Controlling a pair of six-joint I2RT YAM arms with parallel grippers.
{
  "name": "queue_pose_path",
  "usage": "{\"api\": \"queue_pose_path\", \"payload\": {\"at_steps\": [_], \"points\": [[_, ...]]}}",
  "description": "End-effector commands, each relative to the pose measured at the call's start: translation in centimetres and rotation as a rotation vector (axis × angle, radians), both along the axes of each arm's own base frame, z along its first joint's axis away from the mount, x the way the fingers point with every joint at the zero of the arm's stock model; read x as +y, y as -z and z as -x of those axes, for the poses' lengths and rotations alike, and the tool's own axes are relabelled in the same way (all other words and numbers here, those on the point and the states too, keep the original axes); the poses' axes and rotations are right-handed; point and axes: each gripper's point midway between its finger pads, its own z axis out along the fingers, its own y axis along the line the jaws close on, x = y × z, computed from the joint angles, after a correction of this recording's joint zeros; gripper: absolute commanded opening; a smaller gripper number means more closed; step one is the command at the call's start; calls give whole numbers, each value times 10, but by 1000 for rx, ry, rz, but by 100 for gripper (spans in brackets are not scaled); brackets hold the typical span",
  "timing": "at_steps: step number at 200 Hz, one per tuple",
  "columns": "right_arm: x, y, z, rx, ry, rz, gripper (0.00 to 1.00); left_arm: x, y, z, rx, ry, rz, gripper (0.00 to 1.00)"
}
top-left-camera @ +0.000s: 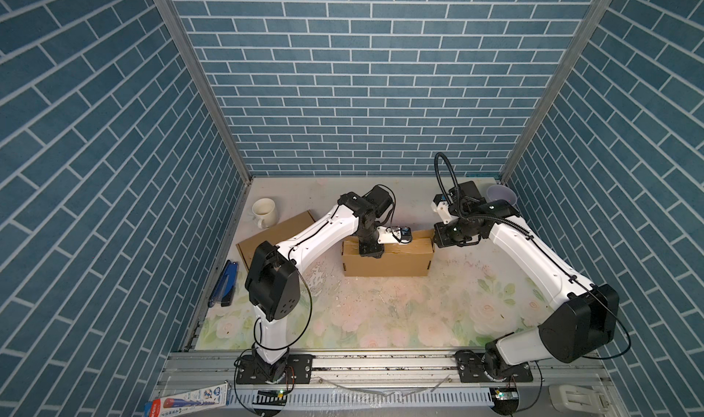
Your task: Fold the paper box
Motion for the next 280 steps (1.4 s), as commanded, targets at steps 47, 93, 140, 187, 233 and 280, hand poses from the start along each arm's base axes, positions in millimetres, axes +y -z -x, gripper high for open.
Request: {"api": "queue_pose_path", "payload": {"at_steps": [47, 93, 140, 187, 233, 280], "points": [[18, -11, -2, 74, 153, -147, 0, 4, 39, 7, 63, 21, -97, 25], [3, 11, 1, 42, 250, -114, 1, 4, 38, 8, 60, 21, -95, 25], [-2, -23, -1, 35, 116, 4, 26, 3, 38, 8, 61, 23, -96, 25], [-5, -30, -5, 56, 48, 83, 24, 6, 40, 9, 58, 22, -102, 25], [-7, -21, -4, 77, 25, 110, 20, 5, 41, 8, 59, 23, -103, 25], [-6, -18, -6, 78, 53, 95, 1, 6, 41, 8, 56, 22, -106, 25]]}}
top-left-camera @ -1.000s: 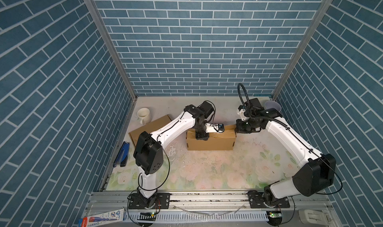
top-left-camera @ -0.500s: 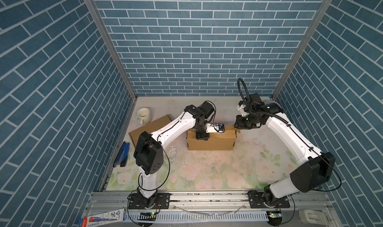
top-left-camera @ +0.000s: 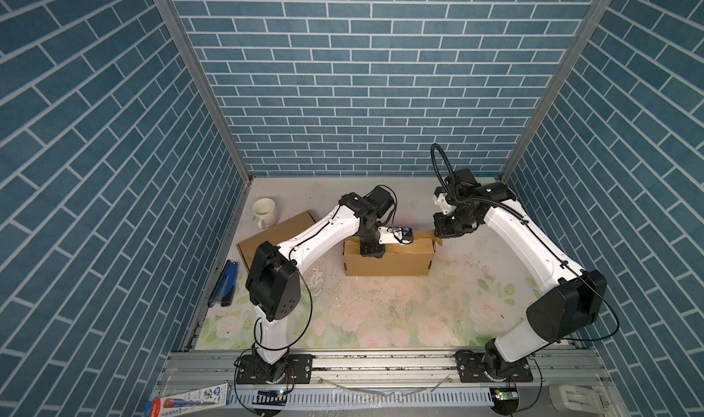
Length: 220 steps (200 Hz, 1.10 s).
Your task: Fold the paper box
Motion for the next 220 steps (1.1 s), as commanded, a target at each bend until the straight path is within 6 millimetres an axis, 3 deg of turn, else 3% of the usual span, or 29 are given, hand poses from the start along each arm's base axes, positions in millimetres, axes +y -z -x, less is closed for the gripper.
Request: {"api": "queue_pose_path", "payload": {"at_steps": [1, 38, 89, 147, 182, 220], "points": [[-2, 0, 2, 4, 9, 14, 0, 9, 41, 9, 66, 17, -107, 25], [1, -1, 5, -19, 108, -69, 0, 10, 39, 8, 61, 15, -108, 25], [1, 23, 7, -35, 259, -160, 0, 8, 34, 6, 52, 6, -101, 27], [-1, 33, 10, -28, 273, -156, 0, 9, 32, 6, 44, -1, -103, 29], [-14, 52, 18, -4, 254, -69, 0, 17, 28, -6, -20, -34, -143, 40], [-13, 48, 19, -17, 260, -92, 0, 20, 9, -19, -88, -74, -146, 53]]}}
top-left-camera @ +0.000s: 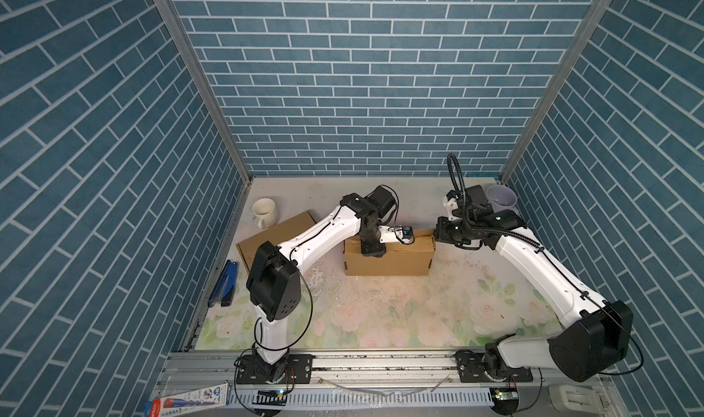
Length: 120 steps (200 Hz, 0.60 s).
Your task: Fold the paper box
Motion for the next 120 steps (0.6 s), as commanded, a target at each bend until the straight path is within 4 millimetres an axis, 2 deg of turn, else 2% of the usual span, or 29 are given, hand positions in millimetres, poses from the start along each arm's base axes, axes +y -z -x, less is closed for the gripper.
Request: {"api": "queue_pose_path", "payload": {"at_steps": [1, 66, 120], "points": [[-16, 43, 22, 148, 19, 98, 0, 16, 9, -7, -28, -34, -108, 53], [-18, 42, 19, 130, 32, 104, 0, 24, -28, -10, -121, -68, -72, 65], [-20, 41, 18, 114, 41, 112, 0, 17, -69, -4, -194, -96, 94, 77]]}}
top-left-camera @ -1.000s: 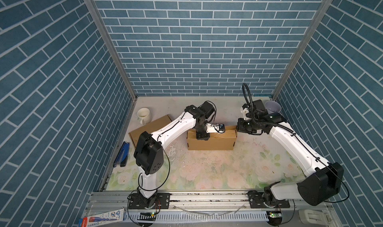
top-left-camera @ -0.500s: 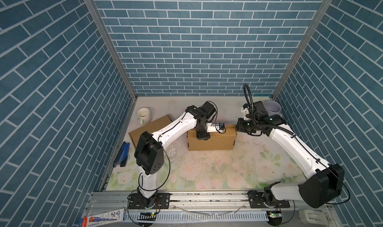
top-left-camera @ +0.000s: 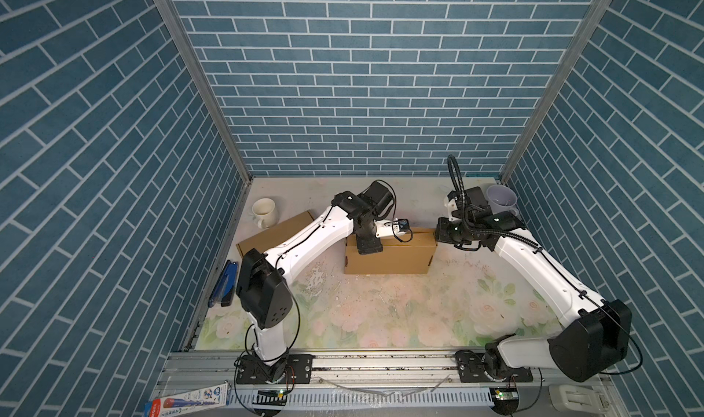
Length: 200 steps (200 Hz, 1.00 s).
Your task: Fold the paper box
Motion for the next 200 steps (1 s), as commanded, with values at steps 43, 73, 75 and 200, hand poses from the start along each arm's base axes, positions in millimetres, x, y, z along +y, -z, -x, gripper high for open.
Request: {"api": "queue_pose_path", "payload": {"at_steps": [43, 73, 75, 200], "points": [[-18, 33, 22, 117, 29, 109, 0, 4, -58, 4, -98, -125, 264, 83], [-19, 31, 23, 113, 23, 117, 0, 50, -80, -15, -154, -349, 403, 81], [-19, 31, 23, 112, 23, 118, 0, 53, -80, -16, -153, -364, 410, 81], [-15, 34, 27, 106, -16, 129, 0, 98, -44, -54, 13, -427, 449, 69]]}}
